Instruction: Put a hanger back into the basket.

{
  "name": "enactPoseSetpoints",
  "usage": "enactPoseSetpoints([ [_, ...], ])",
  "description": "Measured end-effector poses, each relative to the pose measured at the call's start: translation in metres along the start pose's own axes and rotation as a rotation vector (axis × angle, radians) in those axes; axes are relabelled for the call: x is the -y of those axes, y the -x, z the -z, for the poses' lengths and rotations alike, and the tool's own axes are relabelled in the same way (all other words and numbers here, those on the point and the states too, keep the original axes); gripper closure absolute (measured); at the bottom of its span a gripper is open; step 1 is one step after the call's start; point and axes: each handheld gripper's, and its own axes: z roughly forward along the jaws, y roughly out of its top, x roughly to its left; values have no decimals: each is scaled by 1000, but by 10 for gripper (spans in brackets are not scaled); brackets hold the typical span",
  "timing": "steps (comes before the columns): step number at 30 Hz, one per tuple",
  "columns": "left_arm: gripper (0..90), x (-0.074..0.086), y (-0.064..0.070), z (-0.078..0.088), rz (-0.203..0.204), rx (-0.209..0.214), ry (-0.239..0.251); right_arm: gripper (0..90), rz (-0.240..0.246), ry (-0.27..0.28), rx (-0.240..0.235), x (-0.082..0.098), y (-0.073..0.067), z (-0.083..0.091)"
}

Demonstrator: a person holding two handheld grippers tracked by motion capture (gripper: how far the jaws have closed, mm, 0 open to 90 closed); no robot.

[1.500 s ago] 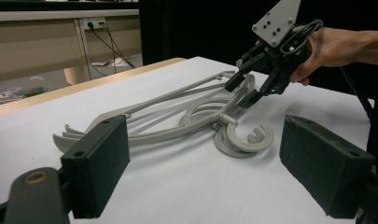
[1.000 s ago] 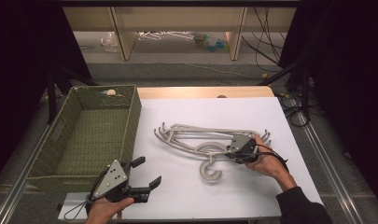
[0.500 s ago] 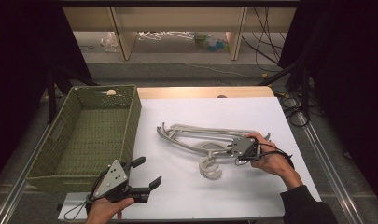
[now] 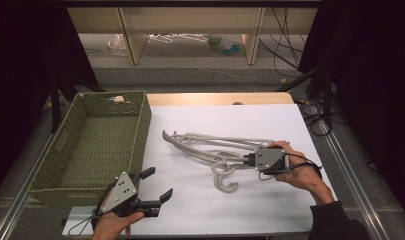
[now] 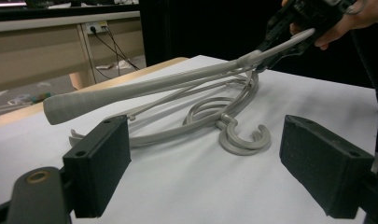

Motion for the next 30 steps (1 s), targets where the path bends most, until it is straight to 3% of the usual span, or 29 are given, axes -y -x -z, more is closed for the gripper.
enactPoseSetpoints([
  [1, 161, -1, -1, 0, -37, -1, 13, 809, 0, 0, 0, 0, 0, 0],
  [3, 163, -3, 0, 0, -42, -5, 19, 809, 11, 22, -7, -3, -3, 5],
  [4, 162, -4, 2, -2, -66, -6, 15, 809, -11, 27, -34, -6, -9, 7],
  [5, 162, -5, 3, -3, -72, -5, 14, 809, 2, 28, -38, -8, -10, 8],
  [9, 168, -10, 12, -11, -132, 11, -22, 809, 26, 48, -79, -14, -19, 8],
  [10, 164, -12, 14, -14, -152, 9, -43, 809, 14, 45, -93, -15, -22, 9],
  [12, 179, -15, 18, -20, -184, 25, -65, 809, 36, 55, -110, -16, -24, 7],
  [14, 170, -18, 21, -24, -209, 40, -86, 809, 12, 51, -130, -18, -29, 6],
  [17, 168, -21, 25, -34, -241, 87, -136, 809, 31, 49, -151, -19, -35, 3],
  [18, 177, -22, 25, -39, -269, 109, -147, 809, 31, 45, -149, -19, -37, 2],
  [20, 192, -22, 27, -44, -268, 128, -179, 809, 16, 35, -170, -20, -41, 2],
  [21, 192, -21, 28, -46, -268, 135, -190, 809, 39, 46, -166, -21, -40, 1],
  [23, 201, -21, 30, -53, -280, 161, -212, 809, 30, 49, -180, -22, -42, 2],
  [27, 207, -21, 32, -59, -293, 189, -236, 809, 32, 53, -182, -24, -45, 3],
  [29, 208, -22, 34, -63, -307, 206, -250, 808, 47, 59, -179, -24, -45, 3],
  [30, 207, -23, 38, -67, -345, 206, -266, 809, 47, 64, -191, -27, -47, 3],
])
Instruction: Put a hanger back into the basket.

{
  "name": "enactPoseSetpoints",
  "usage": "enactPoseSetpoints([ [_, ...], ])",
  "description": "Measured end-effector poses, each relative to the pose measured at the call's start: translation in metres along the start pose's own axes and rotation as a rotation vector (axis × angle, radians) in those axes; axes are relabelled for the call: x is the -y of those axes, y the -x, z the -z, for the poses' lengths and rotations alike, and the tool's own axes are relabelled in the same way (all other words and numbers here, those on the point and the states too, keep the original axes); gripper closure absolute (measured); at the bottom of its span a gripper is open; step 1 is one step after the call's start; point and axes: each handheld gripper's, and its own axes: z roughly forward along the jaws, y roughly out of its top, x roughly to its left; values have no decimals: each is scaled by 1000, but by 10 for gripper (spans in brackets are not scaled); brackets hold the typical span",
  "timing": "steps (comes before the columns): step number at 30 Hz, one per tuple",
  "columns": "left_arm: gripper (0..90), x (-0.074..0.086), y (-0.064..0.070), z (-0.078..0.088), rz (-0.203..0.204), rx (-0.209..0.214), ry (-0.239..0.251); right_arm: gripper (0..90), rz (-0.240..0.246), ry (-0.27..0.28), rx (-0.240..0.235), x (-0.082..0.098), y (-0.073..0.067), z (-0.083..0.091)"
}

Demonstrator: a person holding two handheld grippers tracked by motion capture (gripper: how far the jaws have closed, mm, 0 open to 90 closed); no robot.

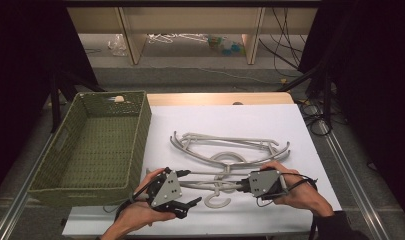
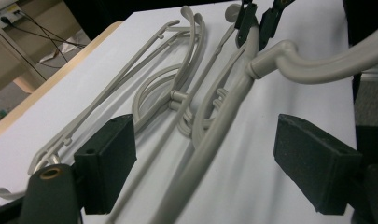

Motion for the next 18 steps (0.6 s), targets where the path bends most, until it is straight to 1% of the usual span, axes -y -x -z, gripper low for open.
enactPoseSetpoints([
  [2, 207, -2, 2, -3, -25, 15, -8, 809, 16, 6, -8, -2, -1, -1],
  [3, 212, -3, 3, -5, -45, 19, -16, 809, 3, 0, -16, -3, -2, -1],
  [4, 224, -3, 5, -6, -54, 27, -21, 809, 7, 1, -18, -4, -2, -2],
  [5, 232, -4, 7, -8, -79, 40, -38, 809, 18, 9, -23, -5, -2, -3],
  [7, 269, -4, 9, -11, -118, 42, -55, 809, 31, 8, -28, -7, -3, -5],
  [8, 299, -4, 10, -12, -147, 48, -71, 809, 20, 0, -37, -7, -4, -6],
  [9, 342, -4, 10, -14, -159, 55, -79, 808, 23, -2, -36, -8, -4, -6],
  [10, 375, -3, 12, -15, -157, 52, -71, 808, 39, 4, -42, -8, -4, -7],
  [11, 394, -4, 11, -16, -179, 55, -79, 808, 31, 1, -43, -9, -5, -7],
  [12, 430, -4, 12, -17, -195, 58, -82, 808, 41, 4, -42, -9, -4, -7],
  [13, 459, -4, 12, -18, -220, 54, -87, 808, 39, 9, -40, -9, -4, -7],
  [14, 472, -5, 14, -19, -227, 62, -94, 808, 39, 7, -42, -10, -5, -7],
  [15, 502, -5, 14, -20, -249, 61, -99, 808, 44, 12, -48, -10, -4, -7],
  [16, 534, -5, 15, -21, -250, 66, -110, 809, 46, 13, -55, -11, -5, -7],
  [17, 569, -6, 16, -22, -267, 59, -118, 808, 45, 12, -59, -11, -5, -7],
  [18, 600, -6, 16, -23, -272, 65, -128, 808, 40, 11, -62, -11, -5, -7],
])
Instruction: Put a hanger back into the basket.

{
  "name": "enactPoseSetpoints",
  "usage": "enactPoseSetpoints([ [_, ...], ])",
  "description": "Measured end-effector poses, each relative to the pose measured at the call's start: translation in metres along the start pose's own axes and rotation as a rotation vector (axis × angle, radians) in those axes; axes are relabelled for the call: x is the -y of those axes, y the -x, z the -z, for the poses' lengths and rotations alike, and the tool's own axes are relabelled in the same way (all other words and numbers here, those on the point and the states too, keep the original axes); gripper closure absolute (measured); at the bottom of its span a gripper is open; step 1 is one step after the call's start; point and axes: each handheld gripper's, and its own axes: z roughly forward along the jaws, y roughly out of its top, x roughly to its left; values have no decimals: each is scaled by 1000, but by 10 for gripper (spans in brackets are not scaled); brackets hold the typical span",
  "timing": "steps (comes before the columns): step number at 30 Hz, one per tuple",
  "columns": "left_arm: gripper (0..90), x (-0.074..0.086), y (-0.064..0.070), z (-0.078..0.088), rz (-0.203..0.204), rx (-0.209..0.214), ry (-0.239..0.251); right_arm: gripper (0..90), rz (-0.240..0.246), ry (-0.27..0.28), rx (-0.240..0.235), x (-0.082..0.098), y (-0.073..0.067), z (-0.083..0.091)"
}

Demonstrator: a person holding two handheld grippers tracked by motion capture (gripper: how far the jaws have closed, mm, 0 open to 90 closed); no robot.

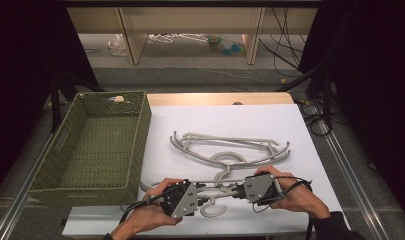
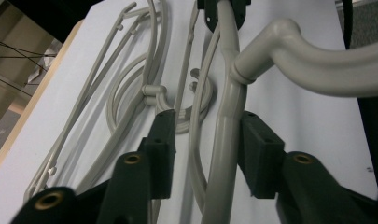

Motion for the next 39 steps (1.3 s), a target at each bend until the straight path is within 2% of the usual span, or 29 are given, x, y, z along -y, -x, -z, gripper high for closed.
enactPoseSetpoints([
  [1, 624, 0, 0, 0, -10, 1, -1, 808, -13, -2, -1, 0, -1, 0],
  [2, 653, 0, 0, 0, -12, 7, -1, 808, 5, 1, 3, 0, 0, 0],
  [5, 727, -2, 1, 0, -36, 8, -5, 808, -2, 6, 11, 1, 1, 0],
  [6, 742, -3, 0, 1, -53, 2, -8, 807, -39, -7, 9, 2, -1, 2],
  [7, 750, -3, 0, 1, -53, 2, -8, 807, -39, -7, 9, 2, -1, 2],
  [8, 756, -6, 1, 2, -70, 11, -13, 807, -7, 11, 10, 1, 1, 2],
  [9, 760, -7, 1, 4, -81, 6, -16, 806, -15, 13, 7, 1, 0, 2],
  [10, 764, -8, 0, 5, -87, 8, -17, 804, 6, 22, 19, 2, 2, 2],
  [13, 775, -10, -1, 7, -76, 32, -15, 797, 0, 39, 28, 2, 3, 5],
  [15, 786, -12, -4, 10, -13, 56, 1, 779, -22, 64, 44, 2, 3, 7],
  [17, 787, -12, -10, 14, 82, 96, 23, 768, -53, 71, 66, 1, 3, 8],
  [18, 787, -12, -10, 14, 82, 96, 23, 756, -59, 71, 73, 0, 3, 9],
  [19, 787, -12, -14, 16, 175, 116, 37, 727, -65, 72, 85, -1, 4, 9],
  [20, 787, -11, -16, 17, 197, 124, 32, 713, -85, 78, 98, -1, 4, 9],
  [21, 788, -10, -17, 18, 231, 116, 31, 677, -99, 82, 100, -2, 4, 10],
  [22, 788, -9, -21, 19, 284, 120, 30, 613, -128, 83, 117, -3, 4, 11],
  [23, 788, -7, -23, 20, 315, 121, 39, 529, -147, 78, 174, -5, 5, 13],
  [24, 789, -5, -26, 22, 377, 136, 46, 489, -177, 85, 200, -7, 6, 15],
  [25, 789, -3, -29, 25, 427, 143, 54, 452, -239, 127, 220, -9, 7, 18],
  [28, 789, 3, -37, 30, 552, 157, 94, 358, -344, 189, 299, -13, 8, 25],
  [29, 789, 5, -40, 32, 601, 168, 117, 344, -385, 220, 305, -15, 8, 28],
  [30, 789, 5, -40, 32, 601, 168, 117, 344, -385, 220, 305, -15, 8, 28],
  [31, 789, 10, -45, 37, 666, 171, 141, 302, -449, 266, 326, -17, 7, 33],
  [33, 789, 14, -50, 42, 714, 178, 168, 293, -497, 287, 353, -18, 5, 36],
  [34, 789, 15, -52, 45, 742, 170, 171, 291, -510, 298, 373, -18, 4, 38],
  [35, 789, 15, -52, 45, 742, 170, 171, 291, -510, 298, 373, -18, 4, 38],
  [36, 790, 18, -57, 52, 774, 171, 196, 274, -540, 308, 387, -18, -1, 39],
  [38, 790, 19, -61, 62, 825, 163, 232, 266, -556, 303, 415, -17, -5, 39],
  [39, 790, 19, -61, 62, 825, 163, 232, 266, -556, 303, 415, -17, -5, 39],
])
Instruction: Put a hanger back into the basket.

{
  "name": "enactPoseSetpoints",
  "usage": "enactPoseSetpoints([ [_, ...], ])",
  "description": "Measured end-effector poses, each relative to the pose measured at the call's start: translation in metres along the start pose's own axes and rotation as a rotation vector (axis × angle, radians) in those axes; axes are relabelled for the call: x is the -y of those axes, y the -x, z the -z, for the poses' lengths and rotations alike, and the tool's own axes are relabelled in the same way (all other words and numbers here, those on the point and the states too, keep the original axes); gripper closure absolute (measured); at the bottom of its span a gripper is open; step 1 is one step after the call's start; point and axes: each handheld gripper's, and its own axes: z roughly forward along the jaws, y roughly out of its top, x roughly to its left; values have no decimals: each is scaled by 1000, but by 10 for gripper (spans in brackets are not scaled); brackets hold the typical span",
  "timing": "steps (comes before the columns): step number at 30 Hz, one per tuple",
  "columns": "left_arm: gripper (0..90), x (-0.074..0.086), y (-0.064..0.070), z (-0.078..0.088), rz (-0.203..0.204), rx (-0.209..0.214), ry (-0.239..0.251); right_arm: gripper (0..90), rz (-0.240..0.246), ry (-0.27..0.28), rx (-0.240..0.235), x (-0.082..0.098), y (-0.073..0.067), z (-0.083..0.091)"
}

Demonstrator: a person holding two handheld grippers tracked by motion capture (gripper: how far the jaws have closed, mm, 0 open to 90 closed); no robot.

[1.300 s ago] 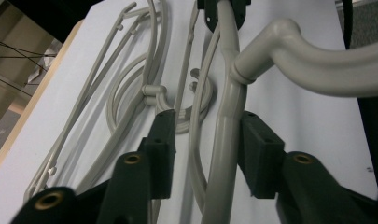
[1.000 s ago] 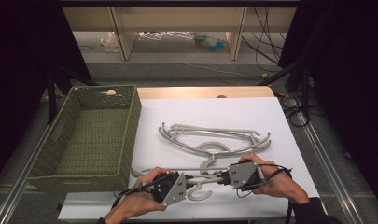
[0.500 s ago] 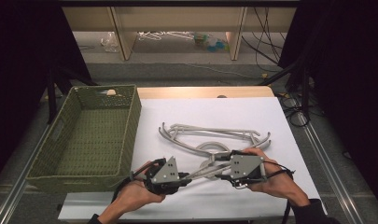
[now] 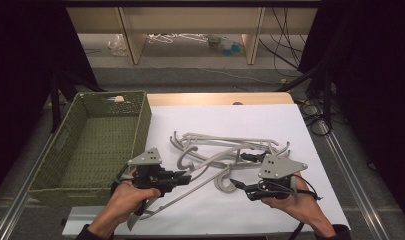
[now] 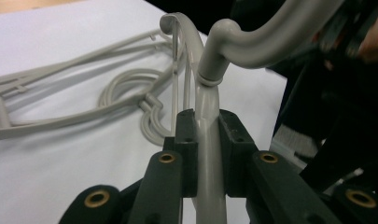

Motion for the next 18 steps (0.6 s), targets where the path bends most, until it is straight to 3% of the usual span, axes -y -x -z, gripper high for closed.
enactPoseSetpoints([
  [3, 790, -4, -3, 12, 34, 8, 47, 265, -24, -1, 15, 8, -5, 4],
  [8, 790, -13, -3, 32, 53, 0, 98, 265, -40, -26, 17, 22, -10, 8],
  [16, 790, -24, -3, 59, 51, -23, 141, 267, -56, -34, 15, 33, -16, 13],
  [18, 790, -30, -6, 75, 48, -40, 166, 267, -65, -48, 7, 37, -17, 13],
])
